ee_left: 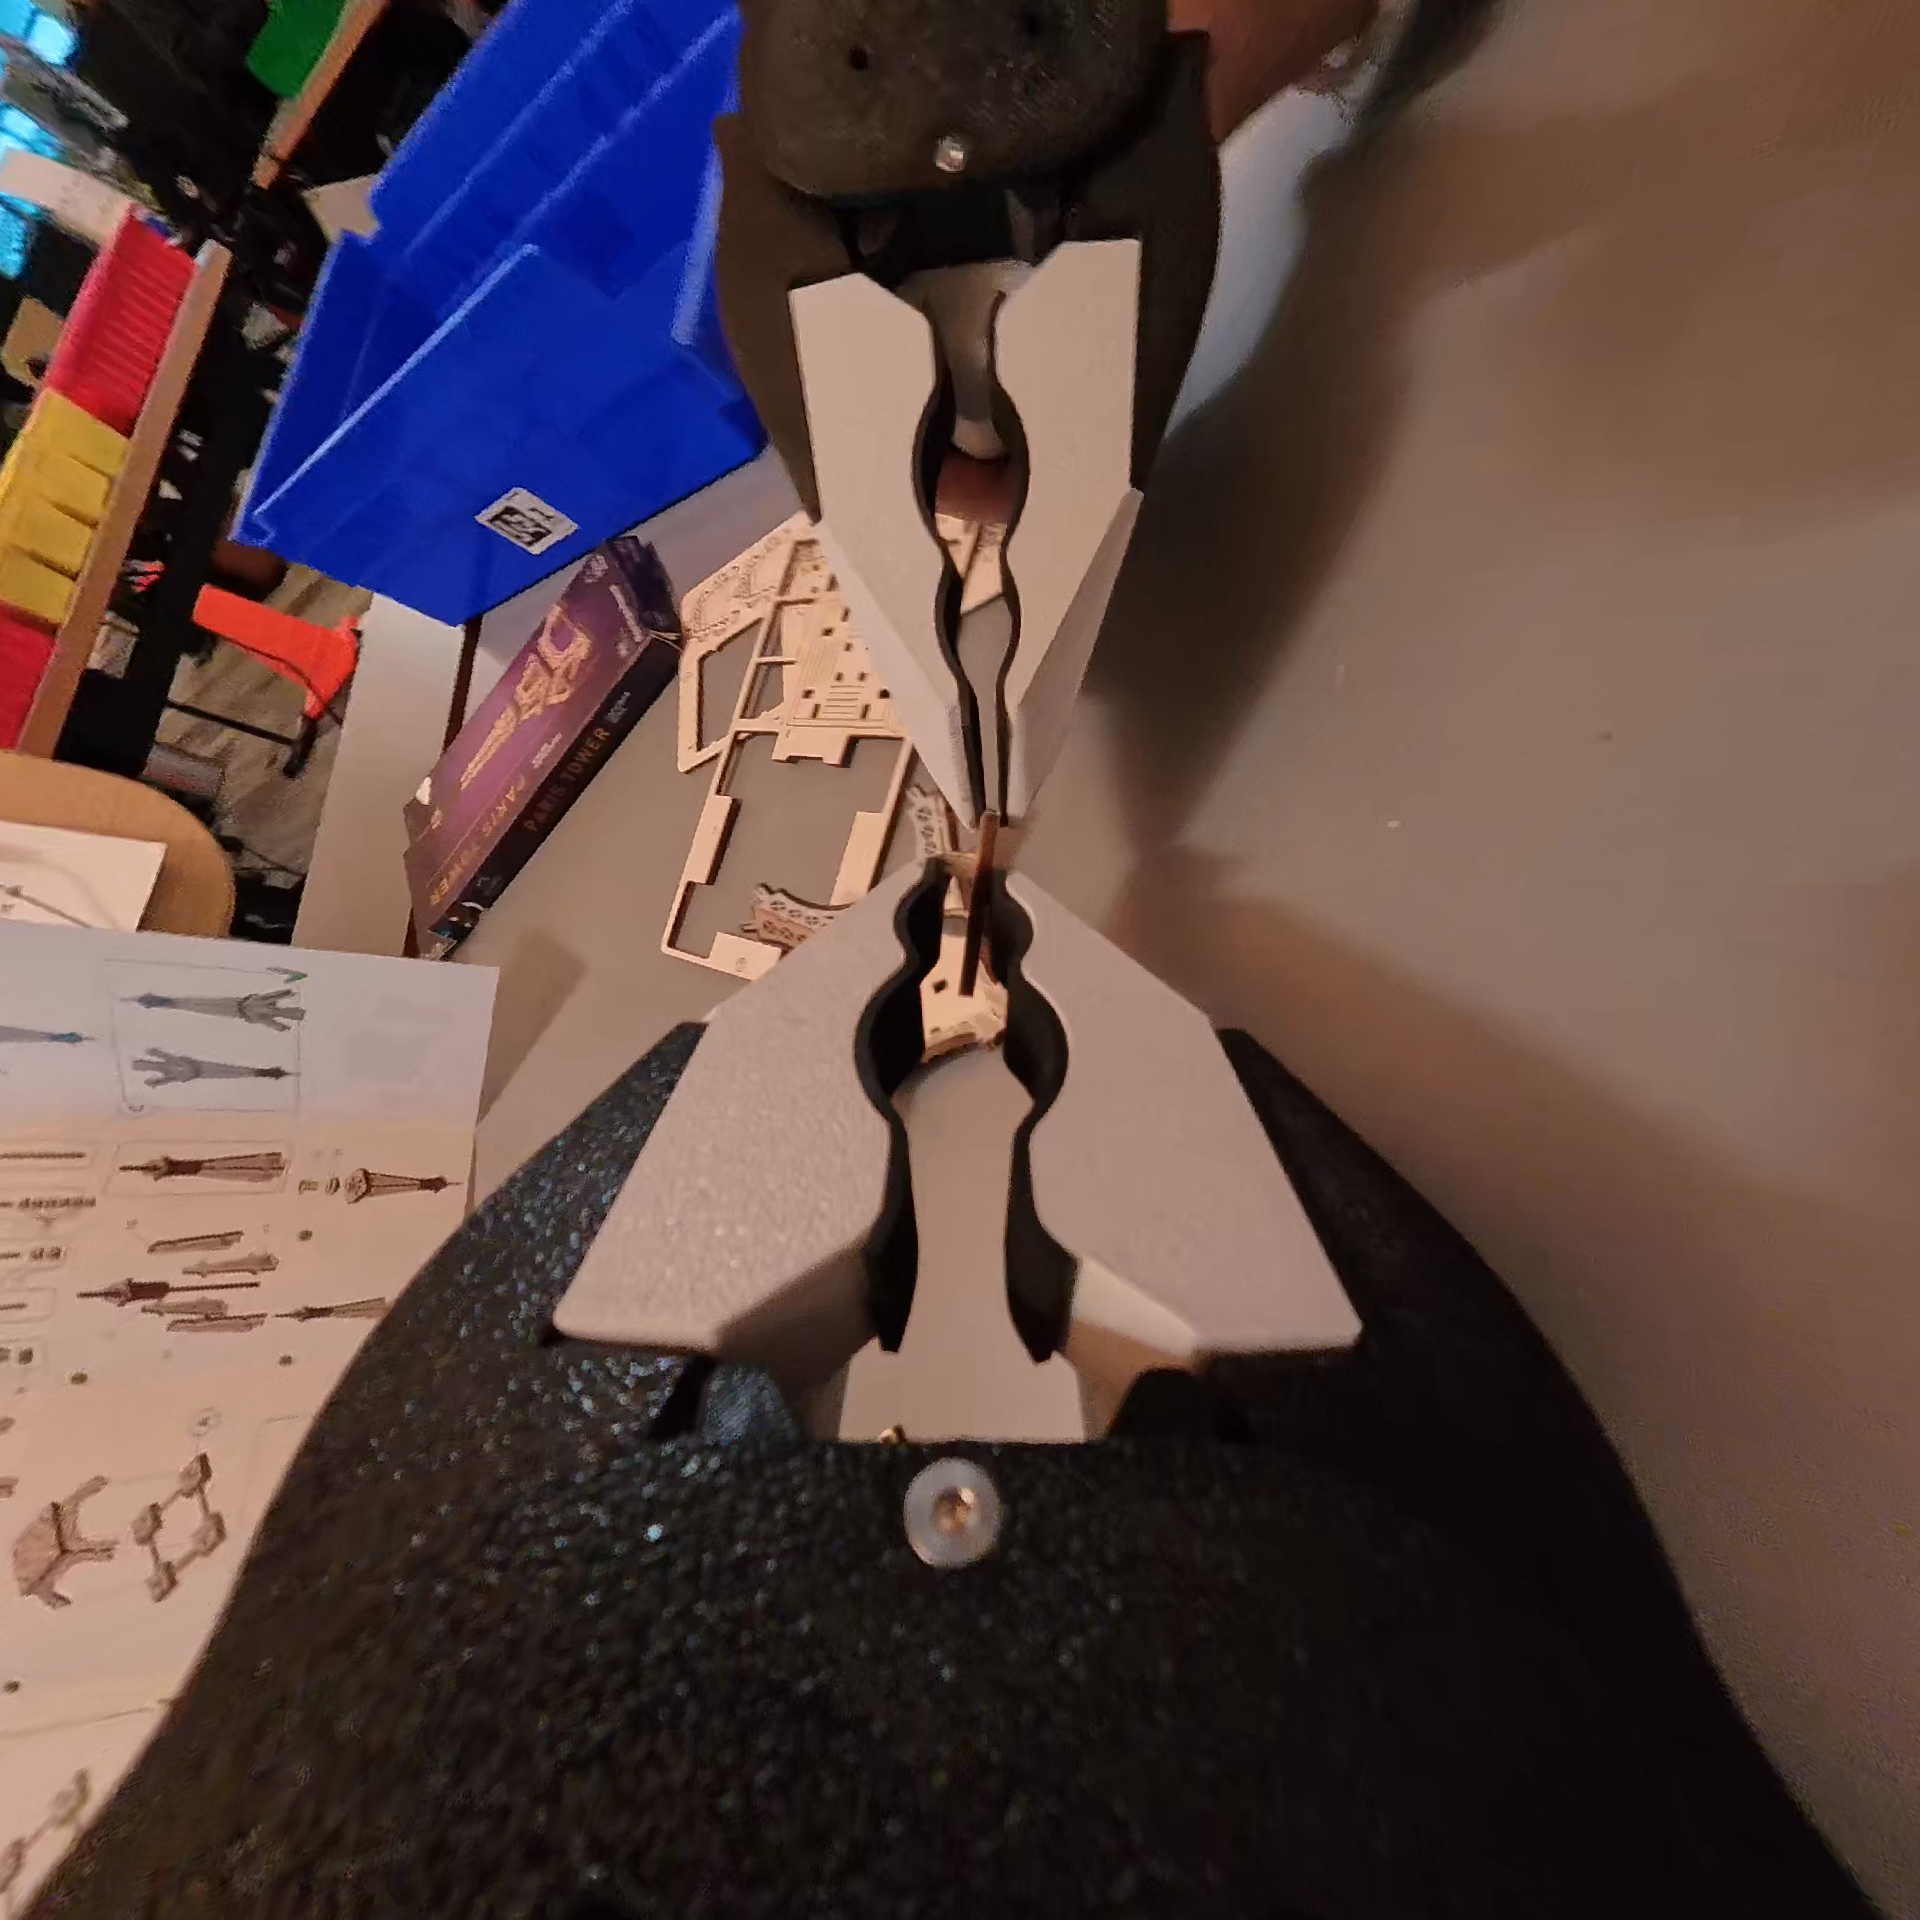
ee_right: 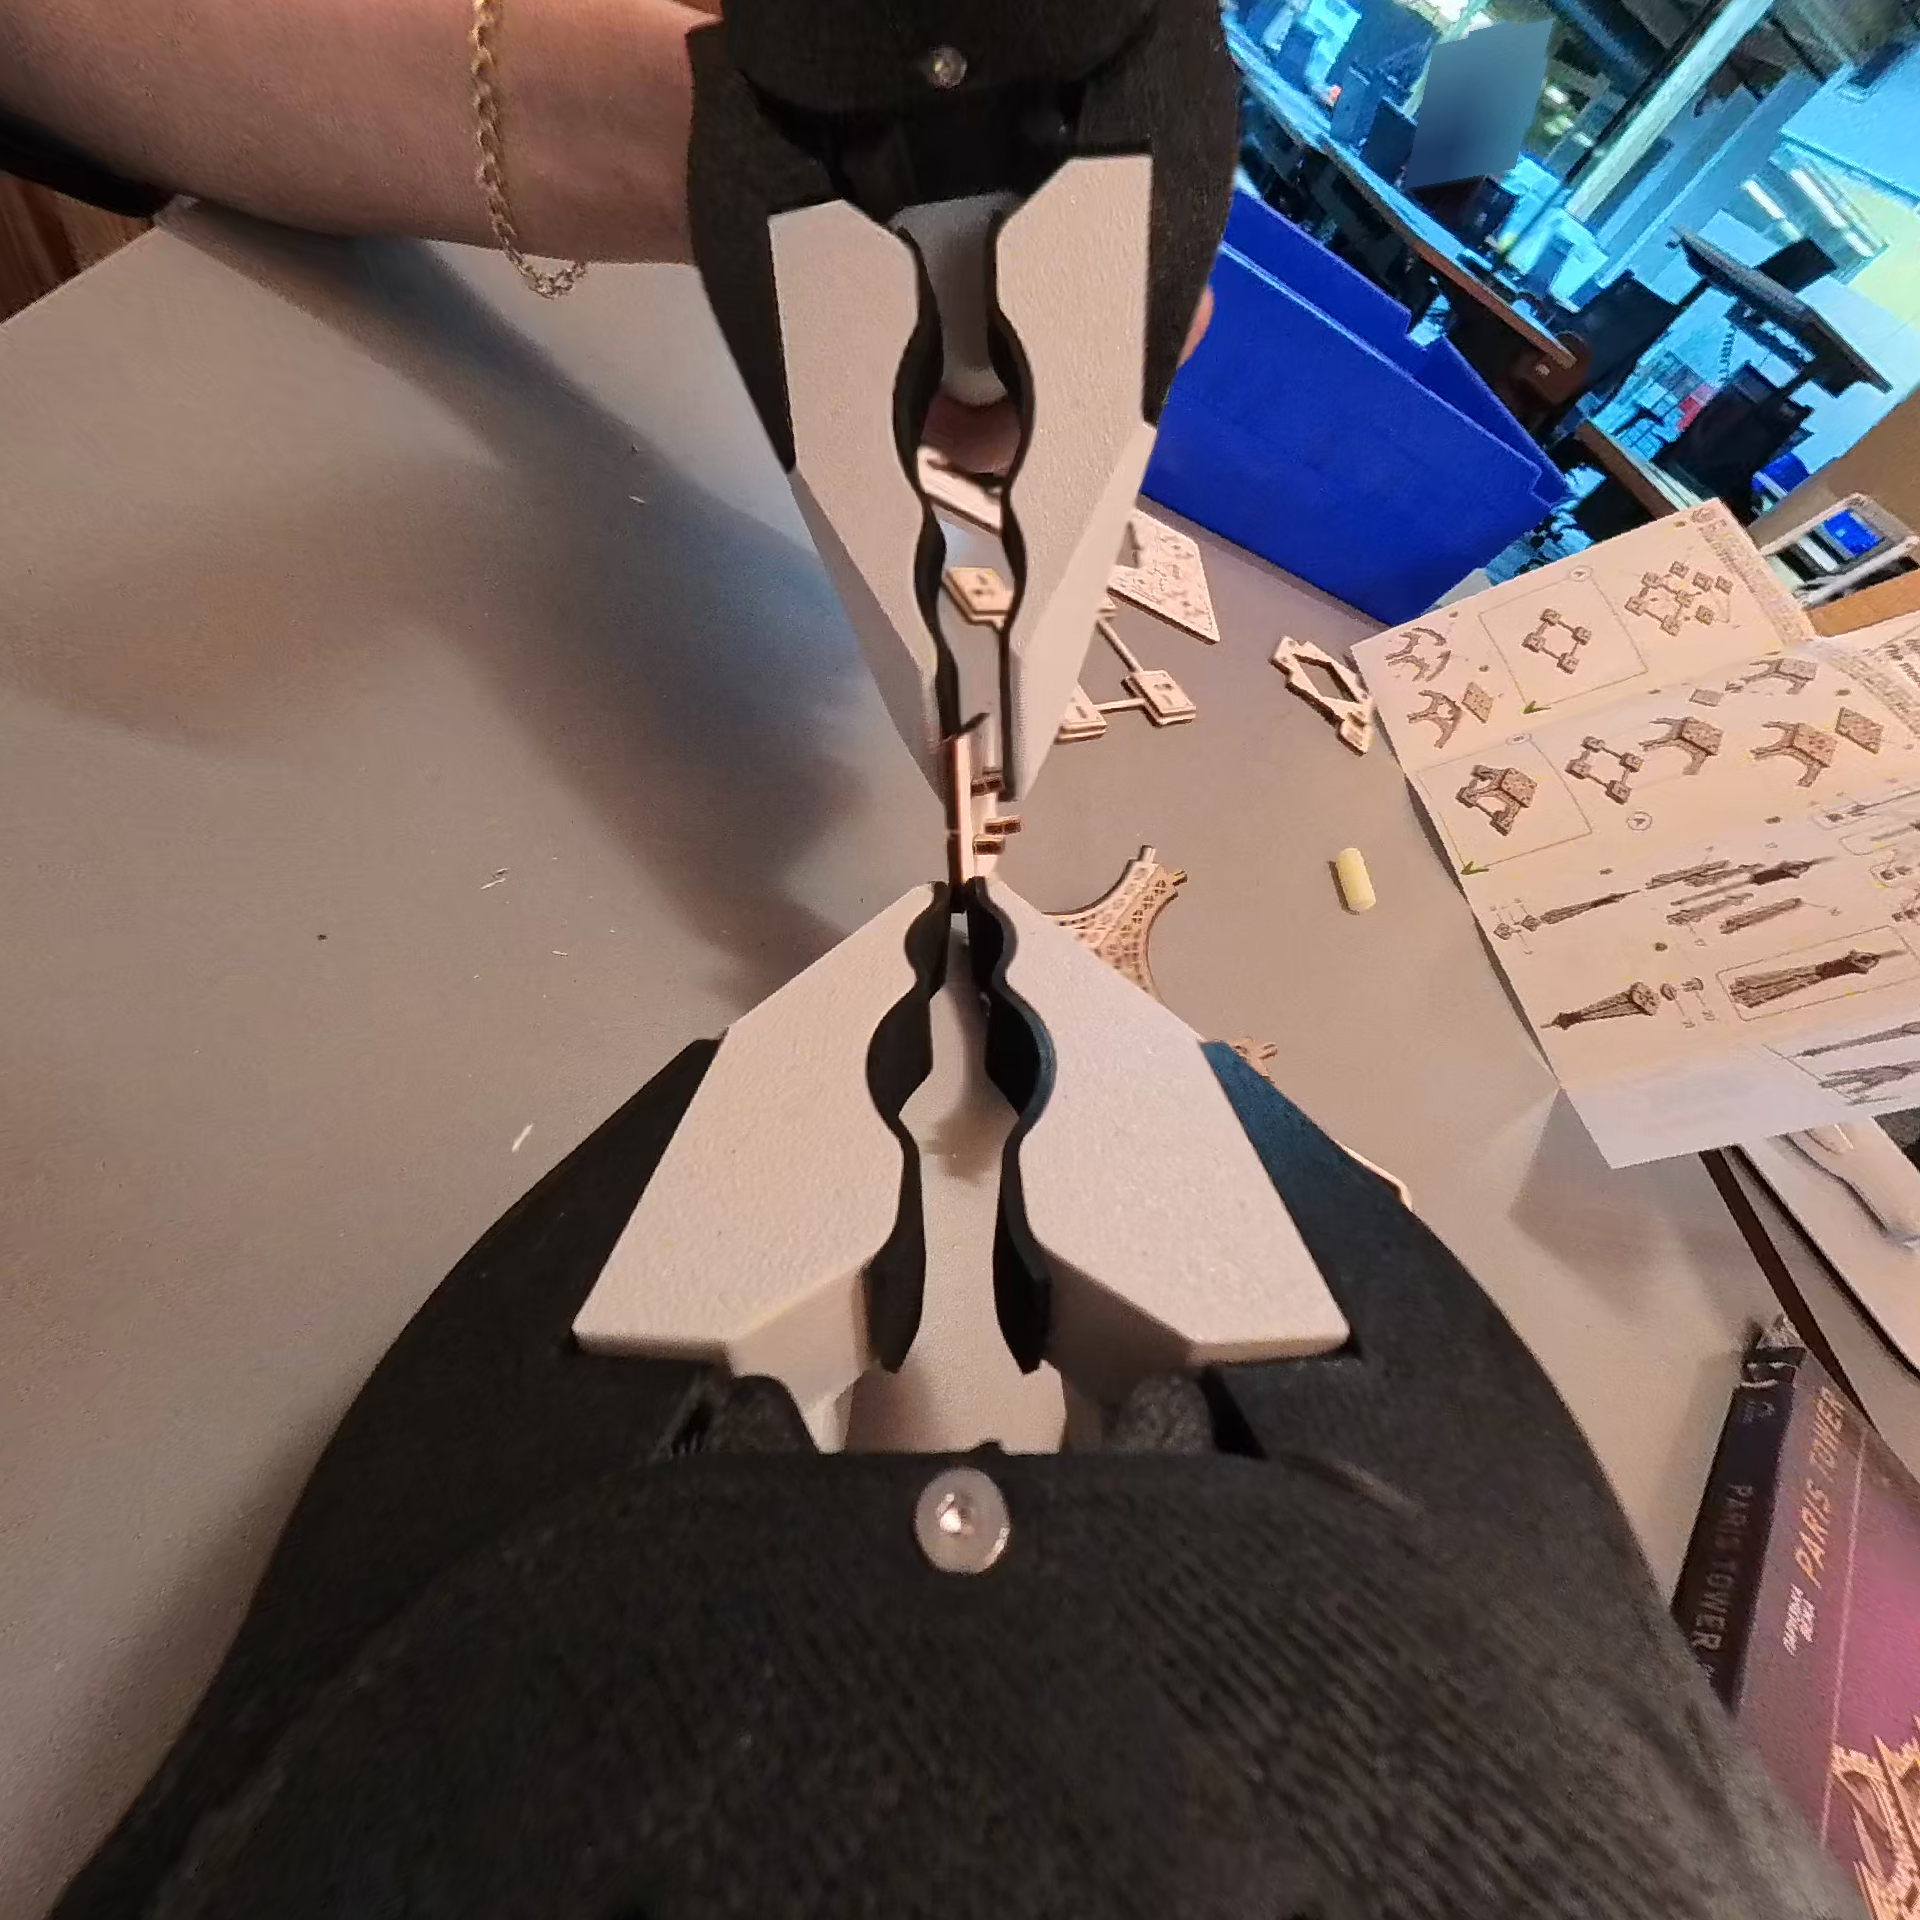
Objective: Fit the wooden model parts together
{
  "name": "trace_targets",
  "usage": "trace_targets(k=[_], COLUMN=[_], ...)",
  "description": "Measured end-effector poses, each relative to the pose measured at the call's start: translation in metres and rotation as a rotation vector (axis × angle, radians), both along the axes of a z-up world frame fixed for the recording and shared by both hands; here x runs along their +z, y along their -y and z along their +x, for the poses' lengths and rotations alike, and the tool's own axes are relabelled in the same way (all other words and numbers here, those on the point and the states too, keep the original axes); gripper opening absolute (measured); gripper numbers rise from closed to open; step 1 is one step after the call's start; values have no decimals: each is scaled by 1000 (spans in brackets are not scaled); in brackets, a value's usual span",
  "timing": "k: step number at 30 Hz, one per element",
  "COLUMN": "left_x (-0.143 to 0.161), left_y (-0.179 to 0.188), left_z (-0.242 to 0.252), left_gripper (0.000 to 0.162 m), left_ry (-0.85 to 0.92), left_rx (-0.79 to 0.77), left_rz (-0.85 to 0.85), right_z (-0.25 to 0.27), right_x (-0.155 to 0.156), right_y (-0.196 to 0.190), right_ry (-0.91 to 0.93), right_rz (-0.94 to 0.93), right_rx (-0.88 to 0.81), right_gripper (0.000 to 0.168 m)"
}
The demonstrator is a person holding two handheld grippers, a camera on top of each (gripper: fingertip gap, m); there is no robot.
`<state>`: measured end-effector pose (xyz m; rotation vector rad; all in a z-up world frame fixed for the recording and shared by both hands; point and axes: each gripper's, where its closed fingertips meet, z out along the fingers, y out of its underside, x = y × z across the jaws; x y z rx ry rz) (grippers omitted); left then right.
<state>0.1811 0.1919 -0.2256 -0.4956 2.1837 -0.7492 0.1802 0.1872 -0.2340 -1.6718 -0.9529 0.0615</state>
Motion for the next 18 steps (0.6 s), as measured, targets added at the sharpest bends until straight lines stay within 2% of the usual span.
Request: trace_targets(k=[5, 10, 18], left_x=[1, -8, 4], left_y=[1, -4, -11], left_z=[0, 4, 3], left_gripper=[7, 13, 27], left_ry=[3, 12, 83], left_rx=[6, 31, 36], left_rz=[-87, -39, -21], right_z=[1, 2, 7], right_x=[4, 5, -1], right_y=[1, 1, -5], right_ry=[-26, -32, 46], right_rz=[6, 16, 36], right_rx=[5, -3, -71], right_gripper=[0, 0, 0])
